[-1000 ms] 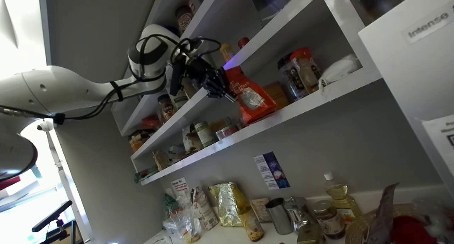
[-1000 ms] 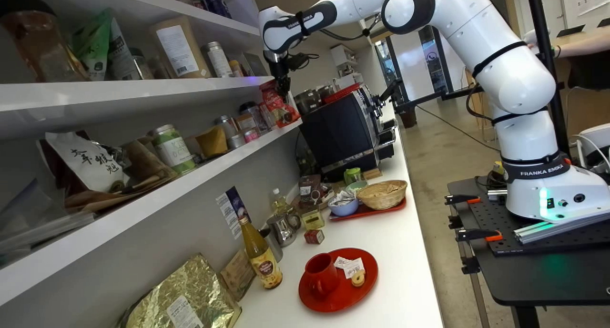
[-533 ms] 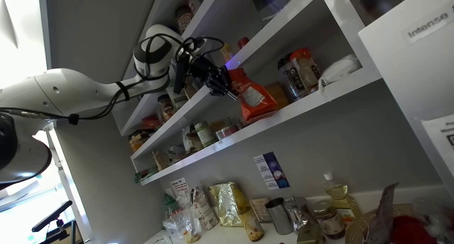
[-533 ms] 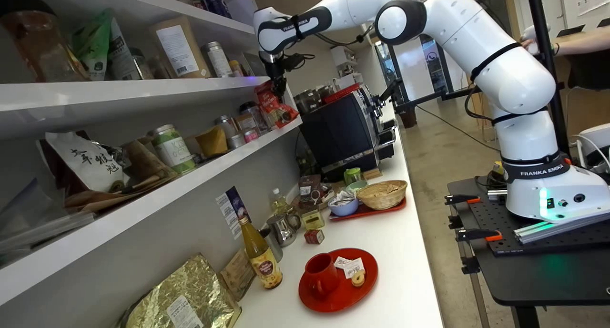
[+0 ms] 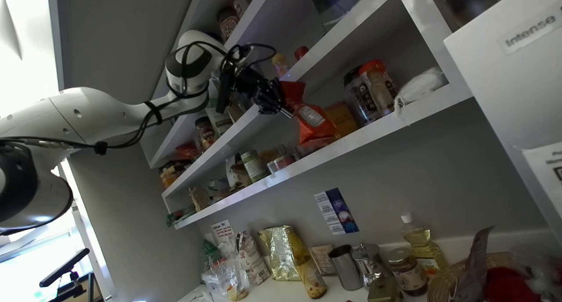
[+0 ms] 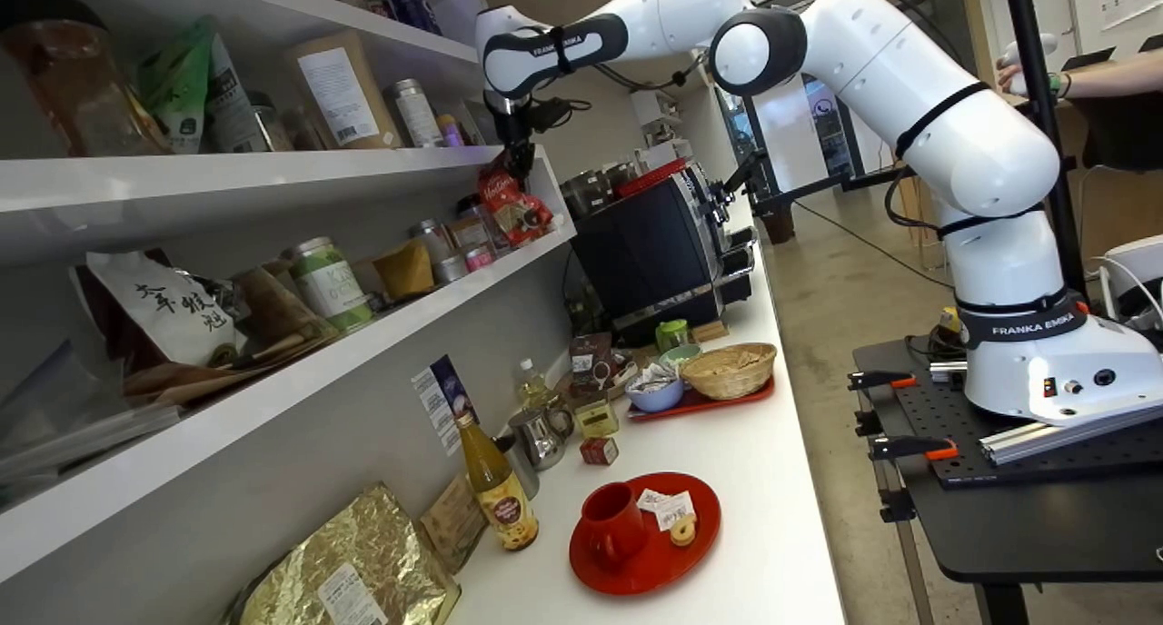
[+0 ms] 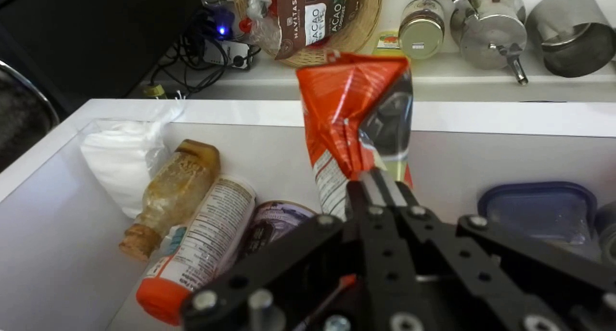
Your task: Pick up the orange packet and put it on the bottom shelf
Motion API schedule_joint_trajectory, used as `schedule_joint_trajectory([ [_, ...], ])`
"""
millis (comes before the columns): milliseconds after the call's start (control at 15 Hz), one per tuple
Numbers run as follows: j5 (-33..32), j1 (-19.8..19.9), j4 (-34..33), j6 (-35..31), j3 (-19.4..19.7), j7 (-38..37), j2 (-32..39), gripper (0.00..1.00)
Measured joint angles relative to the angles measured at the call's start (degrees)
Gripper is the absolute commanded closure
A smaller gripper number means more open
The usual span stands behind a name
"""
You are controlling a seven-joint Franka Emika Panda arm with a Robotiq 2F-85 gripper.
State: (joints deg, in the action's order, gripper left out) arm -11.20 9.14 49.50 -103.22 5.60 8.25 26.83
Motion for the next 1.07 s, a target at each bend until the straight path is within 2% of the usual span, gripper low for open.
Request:
schedule_joint_trajectory([
  [400, 0.0, 0.2, -2.0, 0.0, -0.2, 0.0, 0.6, 1.0],
  [1067, 0.0, 3.2, -2.3, -0.1, 0.4, -0.2, 3.2, 1.0],
])
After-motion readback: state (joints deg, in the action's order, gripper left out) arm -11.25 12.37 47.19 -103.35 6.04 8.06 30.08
